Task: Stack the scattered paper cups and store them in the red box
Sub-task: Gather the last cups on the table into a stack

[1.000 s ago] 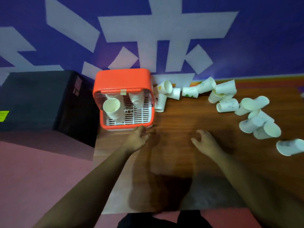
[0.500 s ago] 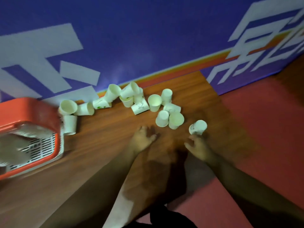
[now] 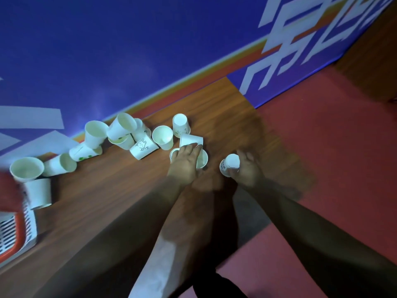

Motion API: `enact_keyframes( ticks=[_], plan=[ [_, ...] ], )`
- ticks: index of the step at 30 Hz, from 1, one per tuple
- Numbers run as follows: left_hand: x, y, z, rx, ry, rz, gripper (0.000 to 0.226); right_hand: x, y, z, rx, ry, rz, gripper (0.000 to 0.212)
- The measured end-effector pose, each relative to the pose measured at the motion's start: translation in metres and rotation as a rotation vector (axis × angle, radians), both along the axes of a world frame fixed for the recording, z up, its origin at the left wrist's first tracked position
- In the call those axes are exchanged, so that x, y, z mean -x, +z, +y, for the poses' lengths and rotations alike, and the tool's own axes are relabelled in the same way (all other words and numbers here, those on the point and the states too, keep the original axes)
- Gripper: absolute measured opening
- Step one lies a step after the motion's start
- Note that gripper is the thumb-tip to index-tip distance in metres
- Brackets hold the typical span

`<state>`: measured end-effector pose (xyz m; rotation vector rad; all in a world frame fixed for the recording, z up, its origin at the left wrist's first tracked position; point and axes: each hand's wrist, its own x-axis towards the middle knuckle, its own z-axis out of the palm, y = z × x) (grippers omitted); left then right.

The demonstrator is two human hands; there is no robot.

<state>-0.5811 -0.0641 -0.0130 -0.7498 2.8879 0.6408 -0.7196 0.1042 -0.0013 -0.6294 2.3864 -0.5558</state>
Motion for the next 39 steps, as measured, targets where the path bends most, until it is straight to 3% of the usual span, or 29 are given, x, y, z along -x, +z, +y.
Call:
enact_keyframes(
  ticks=[5, 9, 14, 17, 22, 27, 31, 34, 36, 39],
  plan=[
    [-0.001, -0.011, 0.000, 0.010, -0.018, 0.023, 0.072, -0.008, -0.008, 0.002, 0.037, 0.026, -0.008, 0.073],
    [-0.005, -0.010, 0.004, 0.048, -0.073, -0.006, 0.085, -0.013, -0.008, 0.008, 0.055, -0.030, -0.045, 0.052],
    [-0.043, -0.010, 0.012, -0.021, -0.095, 0.052, 0.083, -0.027, -0.003, 0.014, 0.072, 0.004, -0.128, 0.061],
    [-0.089, -0.008, 0.005, -0.163, 0.022, 0.061, 0.081, -0.045, -0.007, 0.009, 0.108, 0.043, -0.154, 0.059],
    [-0.163, -0.008, -0.010, -0.160, 0.330, 0.065, 0.073, -0.090, 0.001, -0.015, 0.130, 0.102, -0.210, 0.031],
    [-0.200, -0.011, -0.016, -0.203, 0.460, 0.063, 0.074, -0.130, 0.009, -0.050, 0.243, -0.049, -0.520, 0.030],
    [-0.215, -0.005, -0.019, -0.267, 0.461, 0.083, 0.097, -0.151, 0.023, -0.080, 0.385, -0.342, -0.908, 0.036],
    [-0.225, 0.013, -0.024, -0.487, 0.492, 0.262, 0.113, -0.161, 0.027, -0.093, 0.443, -0.415, -1.058, 0.042],
    [-0.228, 0.027, -0.027, -0.659, 0.516, 0.417, 0.110, -0.167, 0.028, -0.100, 0.448, -0.379, -1.115, 0.043],
    [-0.225, 0.043, -0.031, -0.725, 0.552, 0.514, 0.090, -0.177, 0.032, -0.110, 0.402, -0.314, -1.175, 0.045]
  ],
)
